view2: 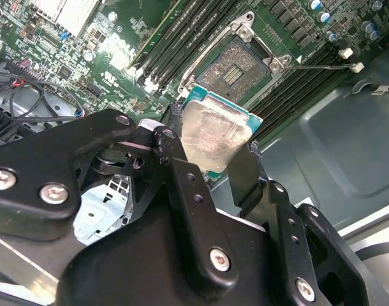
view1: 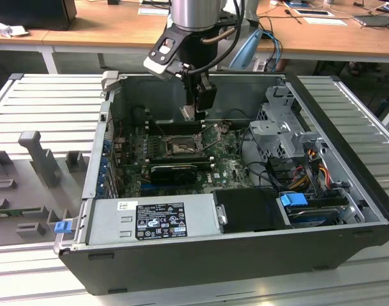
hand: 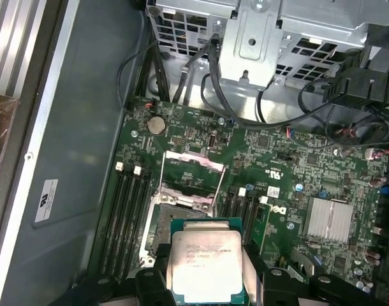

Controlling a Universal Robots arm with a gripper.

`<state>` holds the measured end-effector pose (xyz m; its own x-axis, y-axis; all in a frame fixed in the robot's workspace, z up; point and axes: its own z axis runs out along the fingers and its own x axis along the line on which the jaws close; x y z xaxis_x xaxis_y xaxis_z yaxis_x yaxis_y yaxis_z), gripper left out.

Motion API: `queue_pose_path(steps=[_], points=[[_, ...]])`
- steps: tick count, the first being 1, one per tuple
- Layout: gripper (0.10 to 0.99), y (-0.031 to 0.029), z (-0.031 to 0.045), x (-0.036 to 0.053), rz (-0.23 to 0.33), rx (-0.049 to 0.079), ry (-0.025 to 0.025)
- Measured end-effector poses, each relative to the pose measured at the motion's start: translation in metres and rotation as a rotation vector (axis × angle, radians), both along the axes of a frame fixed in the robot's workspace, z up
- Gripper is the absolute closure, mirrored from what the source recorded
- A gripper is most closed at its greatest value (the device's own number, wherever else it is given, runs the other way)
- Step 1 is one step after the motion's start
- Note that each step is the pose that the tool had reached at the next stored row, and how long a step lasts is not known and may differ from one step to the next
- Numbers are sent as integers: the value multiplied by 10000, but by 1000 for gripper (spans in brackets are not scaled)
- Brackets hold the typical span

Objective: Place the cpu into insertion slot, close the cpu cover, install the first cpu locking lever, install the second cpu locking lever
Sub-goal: 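Place the cpu into insertion slot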

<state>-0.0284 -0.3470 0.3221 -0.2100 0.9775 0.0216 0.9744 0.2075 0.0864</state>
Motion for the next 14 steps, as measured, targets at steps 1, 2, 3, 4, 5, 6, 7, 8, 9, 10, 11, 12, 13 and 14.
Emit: queue_pose_path(steps=[1,2,3,4,5,6,7,8,9,10,11,12,13,14], points=[[561,0,-2,0,-51,0,0],[561,0,-3,0,-80,-1,0],[561,0,-4,-1,-104,0,0],[561,0,-4,0,-129,-1,0],[561,0,-5,0,-150,-1,0],[561,0,-5,0,-165,0,0],[561,0,-6,0,-197,0,0],[561,0,-7,0,-231,0,0],[561,0,-8,0,-264,-1,0],[561,0,-10,0,-293,0,0],[561,0,-10,0,-310,-1,0],[561,0,-11,0,-335,0,0],[561,0,-13,0,-360,0,-1],[561,0,-14,0,-398,0,-1]])
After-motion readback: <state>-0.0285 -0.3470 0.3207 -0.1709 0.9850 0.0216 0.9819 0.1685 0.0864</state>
